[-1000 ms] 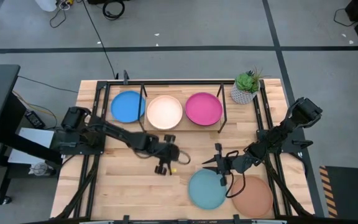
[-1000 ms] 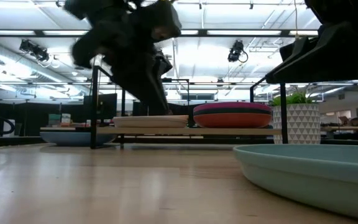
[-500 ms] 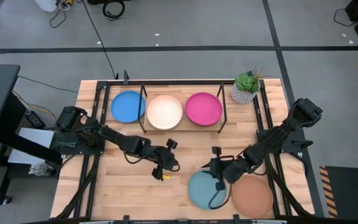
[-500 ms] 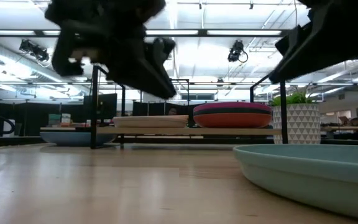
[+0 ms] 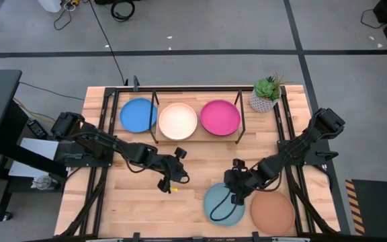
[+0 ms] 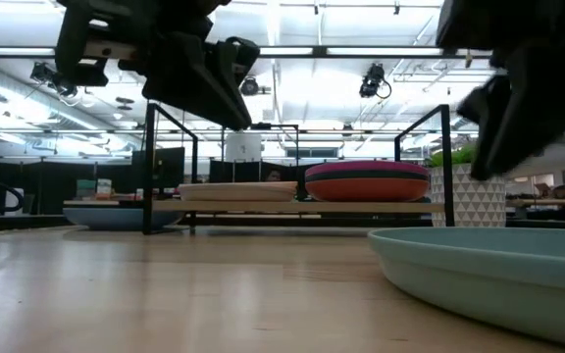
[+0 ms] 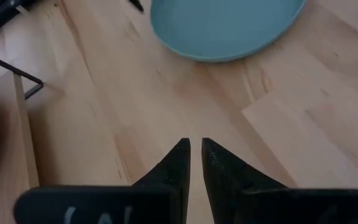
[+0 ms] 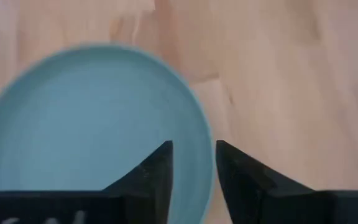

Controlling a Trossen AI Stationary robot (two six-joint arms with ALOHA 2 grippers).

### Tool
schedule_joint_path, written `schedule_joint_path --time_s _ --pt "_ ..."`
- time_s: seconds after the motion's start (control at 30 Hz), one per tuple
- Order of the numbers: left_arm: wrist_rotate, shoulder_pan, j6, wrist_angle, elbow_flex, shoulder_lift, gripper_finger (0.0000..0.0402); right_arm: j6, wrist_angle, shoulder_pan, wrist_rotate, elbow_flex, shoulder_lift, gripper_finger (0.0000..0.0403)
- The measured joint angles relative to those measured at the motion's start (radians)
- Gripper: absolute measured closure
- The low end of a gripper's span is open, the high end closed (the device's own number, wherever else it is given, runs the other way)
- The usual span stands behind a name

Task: Place and stack plates onto a shelf
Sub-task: Stack the light blue plate on top of the light orange plate on the shelf

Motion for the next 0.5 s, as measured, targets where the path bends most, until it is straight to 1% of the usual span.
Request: schedule_joint_path --time_s 0.07,0.13,0.2,0.27,0.4,0.5 --pt "0.022 0.000 0.010 0.027 -0.003 0.000 0.0354 0.000 0.002 -0.023 -0.045 0.001 0.035 0.0257" --pt "0.067 -0.001 0.020 0.115 -0.035 0.000 0.0354 -0.004 -0.004 -0.050 -0.085 0.001 0.072 0.0236" --pt "0.077 -0.001 0.033 0.172 -0.071 0.000 0.0354 -0.011 -0.027 -0.071 -0.110 0.000 0.091 0.0220" --pt "0.069 -0.001 0.034 0.184 -0.089 0.000 0.0354 -0.024 -0.021 -0.086 -0.125 0.000 0.097 0.0209" --pt "0.049 0.002 0.028 0.190 -0.106 -0.001 0.0354 -0.055 -0.019 -0.098 -0.146 0.001 0.102 0.0209" --pt "0.049 0.002 -0.025 0.188 -0.108 0.005 0.0354 -0.056 -0.019 -0.112 -0.201 0.001 0.102 0.0234"
